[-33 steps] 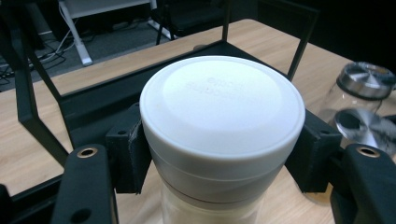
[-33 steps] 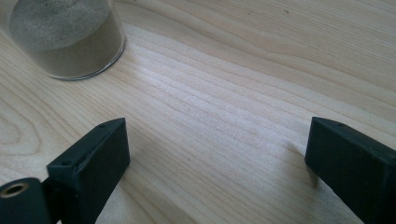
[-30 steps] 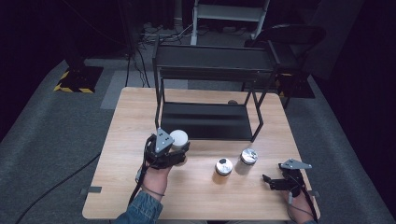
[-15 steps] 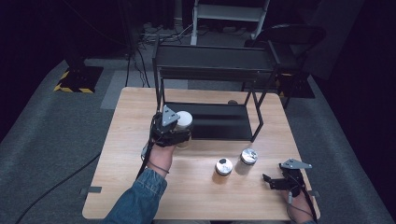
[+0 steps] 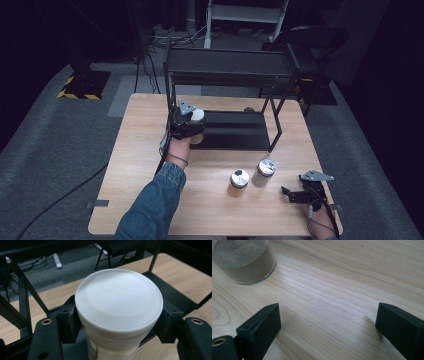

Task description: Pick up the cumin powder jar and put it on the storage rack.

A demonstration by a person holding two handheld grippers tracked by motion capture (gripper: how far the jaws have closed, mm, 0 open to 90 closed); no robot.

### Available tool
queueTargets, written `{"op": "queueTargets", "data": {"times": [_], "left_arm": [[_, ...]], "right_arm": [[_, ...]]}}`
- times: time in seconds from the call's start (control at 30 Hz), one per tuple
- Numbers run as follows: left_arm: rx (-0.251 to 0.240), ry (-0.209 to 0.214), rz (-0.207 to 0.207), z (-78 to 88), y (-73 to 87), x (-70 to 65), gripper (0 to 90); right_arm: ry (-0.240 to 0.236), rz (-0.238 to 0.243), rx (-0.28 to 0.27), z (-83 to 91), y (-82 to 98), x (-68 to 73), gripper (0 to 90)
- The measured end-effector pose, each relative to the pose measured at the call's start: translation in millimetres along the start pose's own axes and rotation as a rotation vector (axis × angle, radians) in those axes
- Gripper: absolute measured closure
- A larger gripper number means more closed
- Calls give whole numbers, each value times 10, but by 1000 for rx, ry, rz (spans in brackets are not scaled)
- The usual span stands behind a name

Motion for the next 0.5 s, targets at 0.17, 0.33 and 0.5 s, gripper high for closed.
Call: {"op": "queueTargets", "data": {"times": [0.17,0.33,0.5], "left_arm": [[30,-18,1,-156,2,-10,333],[63,-24,5,-259,-22,-1,333],[87,-33,2,-339,-24,-5,333]], "right_arm": [[0,0,0,0,0,0,61],[0,0,0,0,0,0,61],[0,0,0,0,0,0,61]]}}
Point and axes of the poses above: each handheld gripper's, and its own axes: z roughly backward along the jaws, y roughly out of its underside, x roughly to its left, the point moved 3 cm from there along -z, roughly forward along the jaws, and after that the axes turned 8 degrees about -y, right-handed, at the moved point
